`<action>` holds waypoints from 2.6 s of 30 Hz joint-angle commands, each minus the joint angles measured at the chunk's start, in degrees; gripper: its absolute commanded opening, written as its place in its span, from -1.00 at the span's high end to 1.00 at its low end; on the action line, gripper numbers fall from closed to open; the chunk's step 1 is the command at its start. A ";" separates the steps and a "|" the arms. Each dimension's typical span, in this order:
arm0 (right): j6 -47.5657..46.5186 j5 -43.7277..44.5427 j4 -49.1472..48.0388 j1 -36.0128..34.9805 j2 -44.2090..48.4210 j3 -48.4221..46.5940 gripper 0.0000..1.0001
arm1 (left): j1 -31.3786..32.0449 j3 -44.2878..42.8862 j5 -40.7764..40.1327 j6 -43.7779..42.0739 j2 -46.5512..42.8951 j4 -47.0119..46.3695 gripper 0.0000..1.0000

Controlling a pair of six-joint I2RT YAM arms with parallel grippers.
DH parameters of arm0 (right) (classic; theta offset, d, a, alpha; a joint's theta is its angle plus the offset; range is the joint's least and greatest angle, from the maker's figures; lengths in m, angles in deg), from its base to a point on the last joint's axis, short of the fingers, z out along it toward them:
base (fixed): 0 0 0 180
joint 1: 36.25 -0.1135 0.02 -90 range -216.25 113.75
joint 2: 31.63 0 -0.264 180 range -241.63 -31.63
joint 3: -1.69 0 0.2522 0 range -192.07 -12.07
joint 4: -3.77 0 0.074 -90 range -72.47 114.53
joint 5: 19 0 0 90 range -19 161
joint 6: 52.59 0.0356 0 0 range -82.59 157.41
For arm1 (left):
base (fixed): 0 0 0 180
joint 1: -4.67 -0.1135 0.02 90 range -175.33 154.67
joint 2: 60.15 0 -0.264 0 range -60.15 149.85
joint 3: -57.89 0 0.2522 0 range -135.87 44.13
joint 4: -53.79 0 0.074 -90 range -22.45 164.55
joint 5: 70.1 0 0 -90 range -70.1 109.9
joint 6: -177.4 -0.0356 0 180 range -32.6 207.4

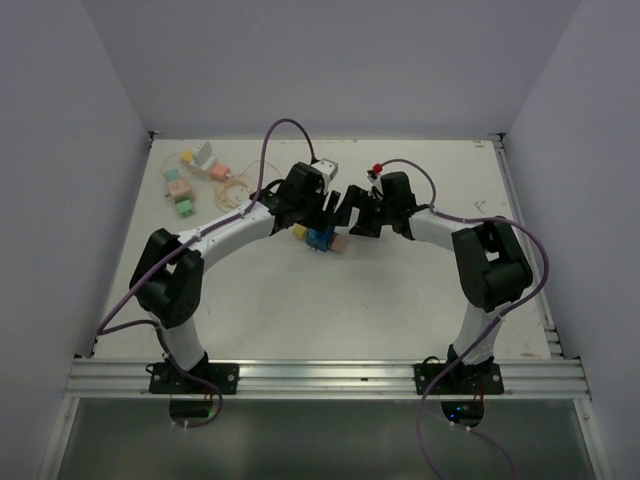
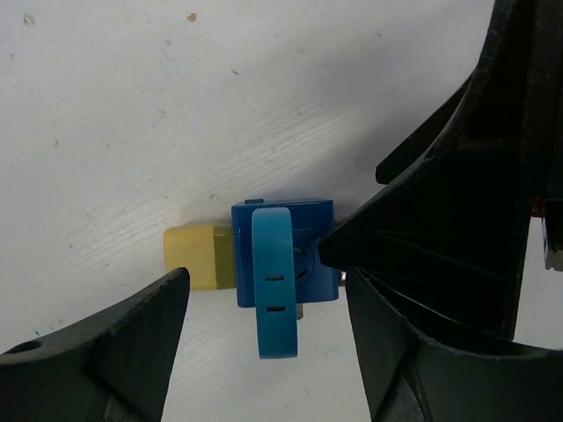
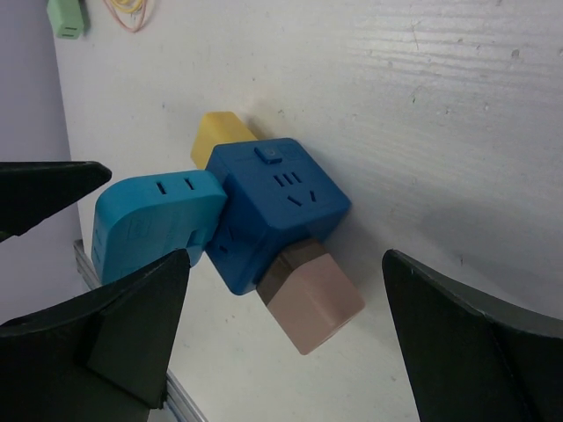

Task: Pull the plug off the socket

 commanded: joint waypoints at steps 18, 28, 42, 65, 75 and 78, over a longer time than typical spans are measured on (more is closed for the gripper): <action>-8.80 0.94 -11.26 -0.30 4.75 6.85 -0.95 | 0.73 -3.49 -3.29 2.73 3.34 2.60 -0.22; -4.40 -2.93 -14.60 -0.30 2.90 7.11 -0.96 | 0.73 -3.41 -3.64 3.70 4.92 1.99 0.15; 7.29 -5.39 -21.19 -1.27 -0.70 8.87 -0.96 | 0.56 1.87 -3.37 5.28 1.14 -2.05 0.98; 13.71 -7.06 -28.49 -2.24 -8.70 9.04 -0.95 | -4.01 11.62 6.21 10.82 -4.22 -11.46 1.00; 14.06 -7.67 -29.90 -2.67 -9.49 9.04 -0.86 | -5.59 12.68 7.09 11.26 -6.07 -12.25 1.00; 14.68 -8.11 -31.21 -3.03 -10.11 9.04 -0.79 | -5.59 13.38 8.58 11.70 -6.42 -13.48 1.00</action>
